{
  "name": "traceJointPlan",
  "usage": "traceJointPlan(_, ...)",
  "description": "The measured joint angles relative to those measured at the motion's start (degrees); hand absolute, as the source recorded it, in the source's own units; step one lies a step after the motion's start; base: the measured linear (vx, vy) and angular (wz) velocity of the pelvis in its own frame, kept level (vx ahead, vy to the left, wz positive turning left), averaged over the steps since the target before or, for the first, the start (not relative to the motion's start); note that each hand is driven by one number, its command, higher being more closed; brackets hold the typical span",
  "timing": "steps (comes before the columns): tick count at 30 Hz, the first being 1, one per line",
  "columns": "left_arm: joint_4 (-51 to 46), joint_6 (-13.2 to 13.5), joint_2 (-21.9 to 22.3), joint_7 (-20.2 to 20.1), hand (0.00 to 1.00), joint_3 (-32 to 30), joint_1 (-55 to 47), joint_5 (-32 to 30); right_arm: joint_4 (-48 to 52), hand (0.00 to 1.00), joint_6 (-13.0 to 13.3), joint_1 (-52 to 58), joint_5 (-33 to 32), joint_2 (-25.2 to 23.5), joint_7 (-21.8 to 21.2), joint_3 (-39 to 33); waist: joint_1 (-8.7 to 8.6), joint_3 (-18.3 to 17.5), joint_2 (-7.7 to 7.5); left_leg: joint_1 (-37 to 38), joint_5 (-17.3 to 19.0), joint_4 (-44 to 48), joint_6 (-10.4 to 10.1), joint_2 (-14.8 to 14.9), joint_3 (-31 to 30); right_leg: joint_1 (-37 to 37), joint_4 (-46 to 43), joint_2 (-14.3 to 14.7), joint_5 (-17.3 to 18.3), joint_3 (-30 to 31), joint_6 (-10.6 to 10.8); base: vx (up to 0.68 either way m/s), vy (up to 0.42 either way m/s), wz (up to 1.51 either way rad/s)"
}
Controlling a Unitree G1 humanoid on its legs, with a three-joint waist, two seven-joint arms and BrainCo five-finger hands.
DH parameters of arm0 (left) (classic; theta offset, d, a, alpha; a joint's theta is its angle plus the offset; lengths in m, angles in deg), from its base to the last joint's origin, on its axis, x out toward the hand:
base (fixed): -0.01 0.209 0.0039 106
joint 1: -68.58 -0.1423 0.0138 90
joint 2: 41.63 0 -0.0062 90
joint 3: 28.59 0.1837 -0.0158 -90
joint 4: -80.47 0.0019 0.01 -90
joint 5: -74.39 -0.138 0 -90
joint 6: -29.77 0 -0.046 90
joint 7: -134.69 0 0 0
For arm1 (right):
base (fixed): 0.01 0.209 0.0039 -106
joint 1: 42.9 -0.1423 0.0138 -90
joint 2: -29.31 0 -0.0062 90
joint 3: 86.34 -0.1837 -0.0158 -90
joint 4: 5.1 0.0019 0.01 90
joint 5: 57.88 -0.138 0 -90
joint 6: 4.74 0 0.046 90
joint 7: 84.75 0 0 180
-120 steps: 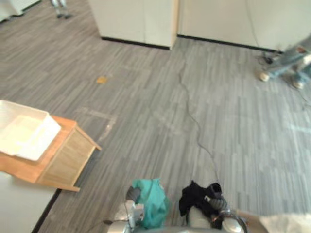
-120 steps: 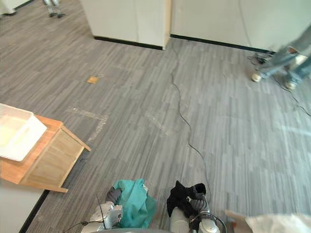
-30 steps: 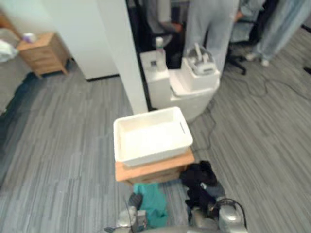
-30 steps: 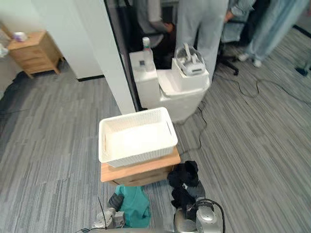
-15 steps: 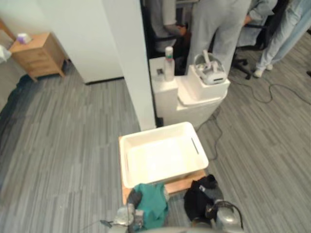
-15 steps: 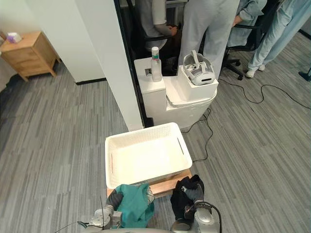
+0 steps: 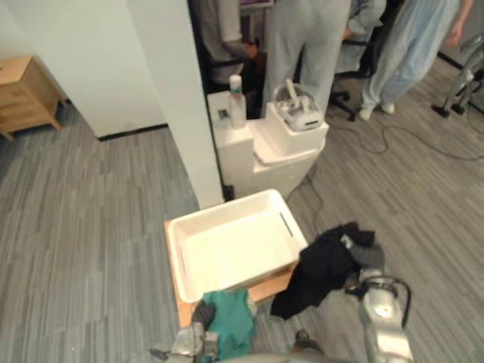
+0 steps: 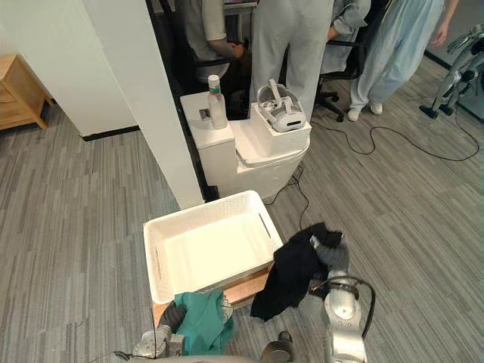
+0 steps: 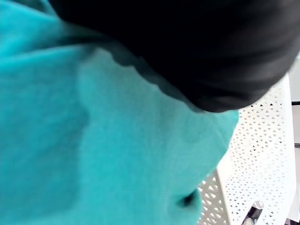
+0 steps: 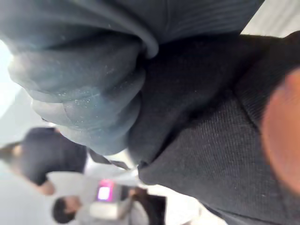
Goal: Tidy the bed and pick cloth on bed and put in laundry
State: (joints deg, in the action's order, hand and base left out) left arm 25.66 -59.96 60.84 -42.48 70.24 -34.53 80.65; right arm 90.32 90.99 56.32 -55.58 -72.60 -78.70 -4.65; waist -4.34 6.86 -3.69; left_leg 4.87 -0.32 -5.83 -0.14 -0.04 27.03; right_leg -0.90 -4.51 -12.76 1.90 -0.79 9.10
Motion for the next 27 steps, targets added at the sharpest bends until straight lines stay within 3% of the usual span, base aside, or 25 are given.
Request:
traceJointPlan(5,1.47,0.11,0.09,1.23,1.00,-0.58,0.00,2.33,2.79,1.00,1.94,-11.90,0.09,9.15,-0.48,7.76,0.11,-0.74,-0.58,-0.04,-1.16,-0.03,-0.62,1.88,0.71,-0.77,2.85,1.87,-2.96,0.81,-1.07,-0.07,-0.048,-0.09)
traceJointPlan(11,1.52,0.51,1.04,2.41,1.00,-2.57,-0.75,4.60,2.77,1.00,3.00,-26.98,-1.32,14.16,-1.33,14.02,0.56,-1.03,-0.76,-0.55,-2.67,-0.09,-1.35,2.91,0.69,-0.32,2.93,2.98,-2.95,0.95,-1.07,-0.11,-0.036,0.01)
traceJointPlan(19,1.69,1.71,1.24,3.90,1.00,-2.96,-0.83,8.11,-0.62,1.00,3.09,-45.10,-2.79,19.03,0.15,16.32,0.92,-1.33,-0.96,-1.33,-5.18,-0.14,-2.03,4.70,-0.48,0.05,3.34,4.29,-2.81,-0.69,-1.41,-0.09,-0.014,0.07)
traceJointPlan(27,3.76,2.49,1.21,5.11,1.00,-3.49,0.27,10.62,-9.41,1.00,3.22,-60.34,-2.39,18.60,3.74,19.00,2.14,-3.47,-2.23,-2.28,-6.27,-0.14,-2.09,5.20,-2.70,-0.89,4.62,4.81,-3.86,-2.50,-2.12,-0.01,0.003,0.14)
